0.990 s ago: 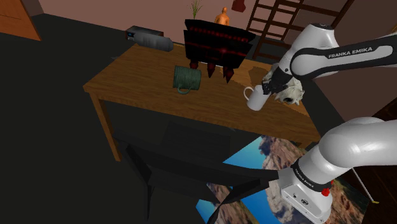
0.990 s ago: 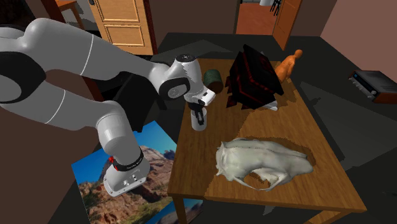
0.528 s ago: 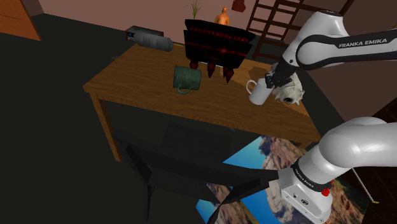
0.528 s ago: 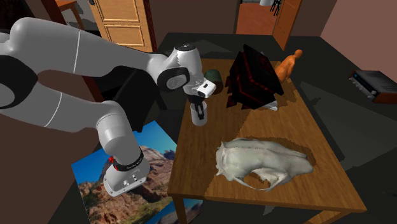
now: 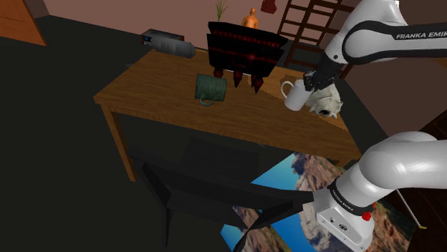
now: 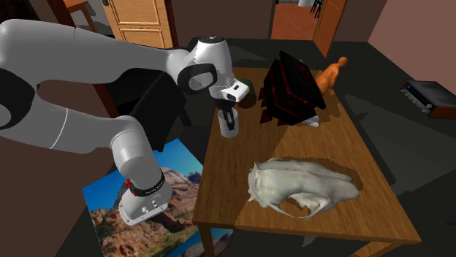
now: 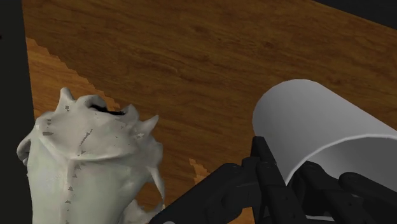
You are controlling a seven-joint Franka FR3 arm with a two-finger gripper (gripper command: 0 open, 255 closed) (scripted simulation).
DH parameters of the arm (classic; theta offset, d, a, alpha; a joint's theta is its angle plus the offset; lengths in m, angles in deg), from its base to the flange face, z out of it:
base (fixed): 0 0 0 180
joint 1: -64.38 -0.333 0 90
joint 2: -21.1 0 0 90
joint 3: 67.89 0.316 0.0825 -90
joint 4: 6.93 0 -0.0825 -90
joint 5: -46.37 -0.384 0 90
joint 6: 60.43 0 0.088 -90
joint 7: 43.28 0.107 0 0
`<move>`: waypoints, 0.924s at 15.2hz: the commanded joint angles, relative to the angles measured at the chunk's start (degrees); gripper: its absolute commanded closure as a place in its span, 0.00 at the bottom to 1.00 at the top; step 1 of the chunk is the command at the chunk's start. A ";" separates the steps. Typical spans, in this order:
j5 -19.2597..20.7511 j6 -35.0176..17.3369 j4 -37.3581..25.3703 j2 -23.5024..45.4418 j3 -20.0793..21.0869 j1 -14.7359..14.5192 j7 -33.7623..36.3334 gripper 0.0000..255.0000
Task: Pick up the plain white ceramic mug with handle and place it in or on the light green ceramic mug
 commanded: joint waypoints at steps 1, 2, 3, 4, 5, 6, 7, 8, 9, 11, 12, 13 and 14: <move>-0.17 1.92 -1.50 -0.40 0.12 -0.08 -0.08 1.00; -0.25 2.77 -2.17 -0.58 0.18 -0.11 -0.11 1.00; -0.32 3.62 -2.85 -0.75 0.25 -0.15 -0.14 1.00; -0.40 4.45 -3.53 -0.90 0.31 -0.18 -0.17 1.00; -0.47 5.28 -4.23 -1.03 0.37 -0.21 -0.19 1.00; -0.54 6.10 -4.94 -1.14 0.43 -0.25 -0.22 1.00; -0.61 6.91 -5.65 -1.24 0.49 -0.28 -0.25 1.00; -0.67 7.71 -6.38 -1.32 0.55 -0.31 -0.28 1.00; -0.74 8.51 -7.11 -1.38 0.61 -0.34 -0.31 1.00; -0.87 10.08 -8.60 -1.46 0.72 -0.40 -0.36 1.00; -0.93 10.85 -9.36 -1.48 0.78 -0.43 -0.39 1.00; -0.99 11.62 -10.13 -1.48 0.83 -0.46 -0.42 1.00; -1.05 12.38 -10.90 -1.47 0.89 -0.49 -0.44 1.00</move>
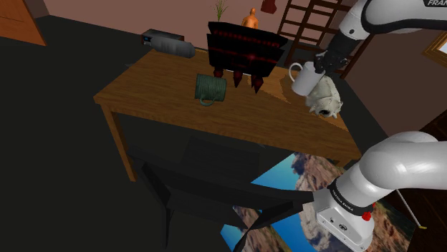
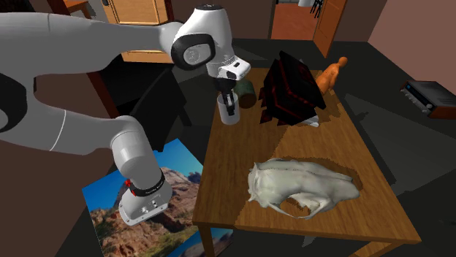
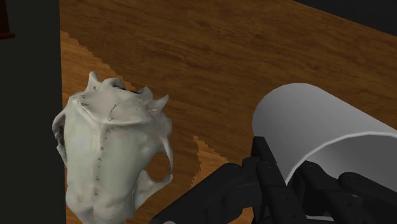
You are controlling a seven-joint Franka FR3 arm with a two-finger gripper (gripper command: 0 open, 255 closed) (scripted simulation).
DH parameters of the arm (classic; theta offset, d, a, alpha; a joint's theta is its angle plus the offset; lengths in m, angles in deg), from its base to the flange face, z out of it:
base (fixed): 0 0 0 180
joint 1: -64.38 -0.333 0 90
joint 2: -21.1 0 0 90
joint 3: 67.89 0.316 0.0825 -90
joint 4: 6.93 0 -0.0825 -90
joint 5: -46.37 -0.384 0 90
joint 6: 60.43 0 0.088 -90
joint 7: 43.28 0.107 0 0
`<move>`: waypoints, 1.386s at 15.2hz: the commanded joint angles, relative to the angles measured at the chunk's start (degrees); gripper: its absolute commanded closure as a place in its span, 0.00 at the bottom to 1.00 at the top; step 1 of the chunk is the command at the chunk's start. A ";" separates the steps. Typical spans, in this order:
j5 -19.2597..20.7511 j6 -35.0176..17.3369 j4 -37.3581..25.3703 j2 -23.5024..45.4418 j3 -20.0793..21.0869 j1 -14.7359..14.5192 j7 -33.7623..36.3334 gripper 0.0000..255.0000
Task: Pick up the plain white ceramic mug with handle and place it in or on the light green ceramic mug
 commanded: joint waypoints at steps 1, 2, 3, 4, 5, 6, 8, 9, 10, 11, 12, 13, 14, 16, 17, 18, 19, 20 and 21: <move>-0.16 1.41 -1.77 0.39 0.14 -0.11 0.00 1.00; -0.18 1.57 -1.94 0.40 0.15 -0.12 -0.01 1.00; -0.76 1.04 -2.96 2.02 1.08 -0.69 1.09 1.00; -1.30 0.53 -4.04 3.67 2.00 -1.23 2.17 1.00; -1.79 0.06 -5.19 5.35 2.89 -1.73 3.23 1.00; -2.24 -0.37 -6.40 7.05 3.76 -2.21 4.28 1.00; -3.01 -1.13 -9.01 10.52 5.45 -3.04 6.32 1.00; -3.33 -1.44 -10.40 12.28 6.28 -3.40 7.32 1.00; -3.59 -1.71 -11.87 14.06 7.09 -3.74 8.32 1.00; -3.81 -1.93 -13.39 15.85 7.88 -4.05 9.30 1.00; -3.97 -2.11 -14.97 17.66 8.67 -4.34 10.28 1.00; -4.09 -2.24 -16.62 19.48 9.43 -4.60 11.26 1.00; -4.16 -2.33 -18.33 21.31 10.19 -4.84 12.23 1.00; -4.13 -2.34 -21.94 25.03 11.65 -5.28 14.17 1.00; -4.03 -2.27 -23.84 26.91 12.35 -5.49 15.14 1.00; -3.89 -2.15 -25.81 28.81 13.04 -5.70 16.11 1.00; -3.68 -1.97 -27.84 30.73 13.70 -5.92 17.08 1.00; -3.43 -1.74 -29.95 32.67 14.34 -6.15 18.06 1.00; -3.12 -1.45 -32.14 34.64 14.95 -6.40 19.03 1.00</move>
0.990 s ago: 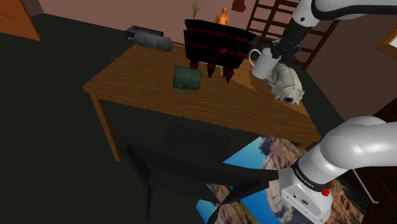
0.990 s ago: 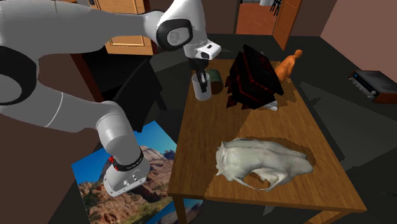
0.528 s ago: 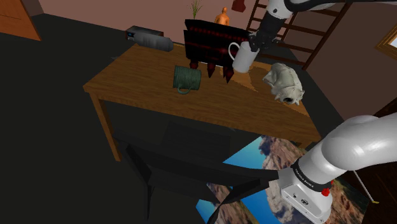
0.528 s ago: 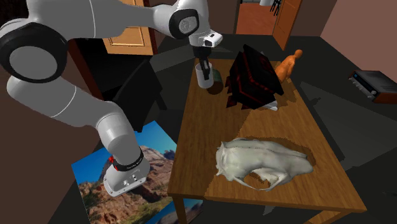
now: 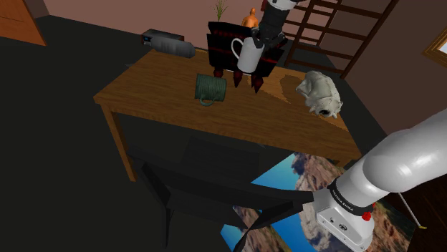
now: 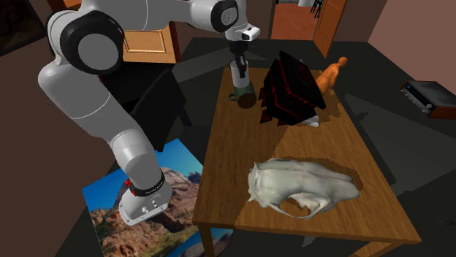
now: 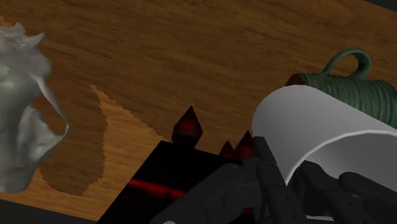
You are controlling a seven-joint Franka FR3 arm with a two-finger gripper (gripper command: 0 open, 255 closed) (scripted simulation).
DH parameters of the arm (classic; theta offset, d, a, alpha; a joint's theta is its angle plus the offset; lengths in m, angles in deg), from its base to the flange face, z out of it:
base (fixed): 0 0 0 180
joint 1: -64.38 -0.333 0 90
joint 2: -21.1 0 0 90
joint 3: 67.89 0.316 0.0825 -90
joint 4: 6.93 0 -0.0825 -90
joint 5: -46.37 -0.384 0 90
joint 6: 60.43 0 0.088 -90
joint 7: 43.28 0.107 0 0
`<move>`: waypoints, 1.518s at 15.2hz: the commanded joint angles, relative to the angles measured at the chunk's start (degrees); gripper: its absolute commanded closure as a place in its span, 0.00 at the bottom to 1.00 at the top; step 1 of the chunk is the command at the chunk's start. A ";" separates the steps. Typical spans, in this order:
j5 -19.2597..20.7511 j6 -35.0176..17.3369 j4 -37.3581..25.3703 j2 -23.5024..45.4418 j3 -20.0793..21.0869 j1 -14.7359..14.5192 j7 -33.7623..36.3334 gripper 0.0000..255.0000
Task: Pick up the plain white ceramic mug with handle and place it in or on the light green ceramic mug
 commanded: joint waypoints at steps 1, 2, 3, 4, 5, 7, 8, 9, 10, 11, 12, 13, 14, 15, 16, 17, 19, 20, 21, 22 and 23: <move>0.57 0.45 -4.01 3.72 1.38 -0.61 2.25 1.00; 0.98 0.87 -6.36 5.75 1.94 -0.89 3.22 1.00; 1.42 1.35 -8.79 7.80 2.48 -1.20 4.17 1.00; 1.91 1.89 -11.32 9.90 2.99 -1.53 5.12 1.00; 2.44 2.51 -13.94 12.03 3.47 -1.90 6.05 1.00; 3.60 3.97 -19.54 16.43 4.30 -2.80 7.85 1.00; 4.23 4.82 -22.54 18.72 4.66 -3.31 8.71 1.00; 4.88 5.77 -25.68 21.07 4.98 -3.88 9.54 1.00; 5.56 6.81 -29.00 23.50 5.26 -4.51 10.32 1.00; 6.63 8.63 -34.48 27.39 5.66 -5.55 11.43 1.00; 6.60 7.82 -33.57 27.29 5.53 -5.60 11.49 1.00; 6.60 7.02 -32.68 27.20 5.48 -5.58 11.56 1.00; 6.60 6.22 -31.81 27.13 5.45 -5.55 11.64 1.00; 6.62 5.44 -30.97 27.08 5.43 -5.51 11.72 1.00; 6.64 4.66 -30.15 27.04 5.41 -5.47 11.80 1.00; 6.67 3.89 -29.35 27.02 5.40 -5.44 11.88 1.00; 6.74 2.36 -27.82 27.02 5.36 -5.38 12.06 1.00; 6.78 1.60 -27.08 27.05 5.34 -5.35 12.15 1.00; 6.83 0.86 -26.36 27.08 5.32 -5.33 12.24 1.00; 6.88 0.11 -25.66 27.13 5.30 -5.31 12.33 1.00; 6.94 -0.63 -24.98 27.19 5.28 -5.29 12.43 1.00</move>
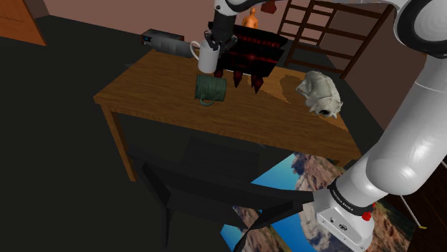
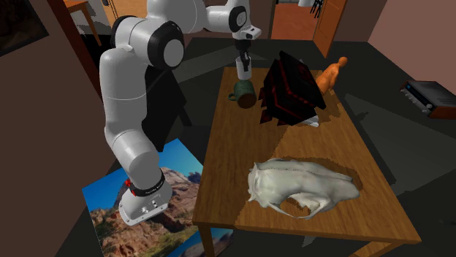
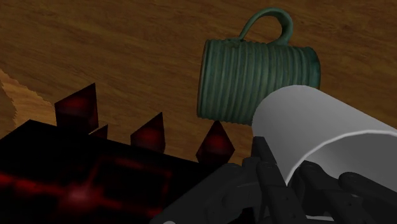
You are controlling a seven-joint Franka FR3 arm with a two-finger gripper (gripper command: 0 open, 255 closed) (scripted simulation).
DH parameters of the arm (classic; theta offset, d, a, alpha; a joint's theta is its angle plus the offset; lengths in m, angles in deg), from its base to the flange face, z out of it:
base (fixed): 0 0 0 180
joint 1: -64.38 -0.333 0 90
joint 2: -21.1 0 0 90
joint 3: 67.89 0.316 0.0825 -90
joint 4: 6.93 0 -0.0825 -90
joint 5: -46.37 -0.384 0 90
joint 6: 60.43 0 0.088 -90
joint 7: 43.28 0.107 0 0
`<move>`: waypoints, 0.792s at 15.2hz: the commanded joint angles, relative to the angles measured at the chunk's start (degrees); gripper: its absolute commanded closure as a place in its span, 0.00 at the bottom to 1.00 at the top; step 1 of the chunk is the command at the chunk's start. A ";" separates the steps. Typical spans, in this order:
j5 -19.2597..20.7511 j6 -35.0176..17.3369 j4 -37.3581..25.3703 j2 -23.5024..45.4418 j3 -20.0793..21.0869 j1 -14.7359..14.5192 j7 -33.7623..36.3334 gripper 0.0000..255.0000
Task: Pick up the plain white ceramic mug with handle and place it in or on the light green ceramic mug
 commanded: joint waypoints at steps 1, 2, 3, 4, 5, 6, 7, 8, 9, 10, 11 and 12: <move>0.18 -1.44 0.98 0.43 -0.06 0.02 0.18 1.00; 0.24 -2.17 1.63 0.52 -0.09 0.03 0.28 1.00; 0.31 -2.89 2.26 0.62 -0.11 0.04 0.39 1.00; 0.39 -3.61 2.87 0.73 -0.13 0.05 0.49 1.00; 0.47 -4.32 3.47 0.86 -0.16 0.06 0.60 1.00; 0.55 -4.94 3.97 0.98 -0.18 0.07 0.70 1.00; 0.54 -4.94 3.98 0.97 -0.18 0.07 0.70 1.00; 0.54 -4.94 3.98 0.98 -0.18 0.07 0.70 1.00; 0.55 -4.94 3.97 0.98 -0.18 0.07 0.70 1.00; 0.55 -4.94 3.97 0.98 -0.18 0.07 0.70 1.00; 0.55 -4.94 3.97 0.98 -0.18 0.07 0.70 1.00; 0.55 -4.94 3.97 0.98 -0.18 0.07 0.70 1.00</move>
